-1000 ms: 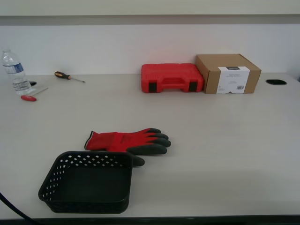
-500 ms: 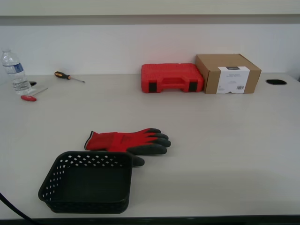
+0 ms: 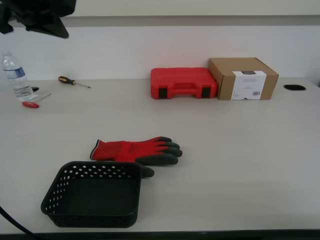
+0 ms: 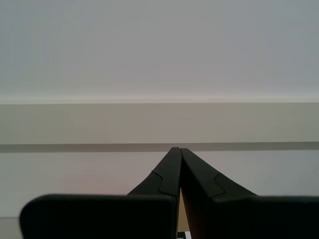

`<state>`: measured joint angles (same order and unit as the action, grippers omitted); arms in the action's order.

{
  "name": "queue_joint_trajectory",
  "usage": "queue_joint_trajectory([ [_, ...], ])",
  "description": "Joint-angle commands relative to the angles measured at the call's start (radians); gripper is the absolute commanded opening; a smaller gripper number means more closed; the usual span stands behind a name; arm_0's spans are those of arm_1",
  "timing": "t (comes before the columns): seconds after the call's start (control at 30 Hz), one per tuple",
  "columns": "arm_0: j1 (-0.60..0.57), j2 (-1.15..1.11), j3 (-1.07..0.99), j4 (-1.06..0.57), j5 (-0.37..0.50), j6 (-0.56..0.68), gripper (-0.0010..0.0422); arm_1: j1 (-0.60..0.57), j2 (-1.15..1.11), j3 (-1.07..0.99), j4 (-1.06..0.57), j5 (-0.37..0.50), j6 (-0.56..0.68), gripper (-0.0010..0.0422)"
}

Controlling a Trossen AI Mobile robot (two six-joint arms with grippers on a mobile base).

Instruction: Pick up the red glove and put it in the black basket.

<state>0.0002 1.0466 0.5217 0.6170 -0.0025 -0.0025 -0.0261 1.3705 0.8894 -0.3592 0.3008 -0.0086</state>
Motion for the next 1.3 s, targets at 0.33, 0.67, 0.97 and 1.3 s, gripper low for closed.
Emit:
queue_joint_trajectory([
  [0.33, 0.000, 0.000, 0.001, 0.002, 0.000, 0.003, 0.0000, -0.194, 0.401, 0.101, -0.257, 0.090, 0.085, 0.0000],
  [0.67, 0.000, 0.000, 0.001, 0.002, 0.000, 0.003, 0.0000, -0.316, 0.683, 0.292, -0.357, -0.137, 0.114, 0.0000],
  [0.97, 0.000, 0.000, 0.001, 0.002, 0.000, 0.003, 0.0000, -0.312, 0.811, 0.433, -0.434, -0.137, 0.079, 0.0089],
  [1.3, 0.000, 0.000, 0.001, 0.002, 0.000, 0.002, 0.0000, -0.306, 1.038, 0.492, -0.560, -0.196, 0.039, 0.0244],
])
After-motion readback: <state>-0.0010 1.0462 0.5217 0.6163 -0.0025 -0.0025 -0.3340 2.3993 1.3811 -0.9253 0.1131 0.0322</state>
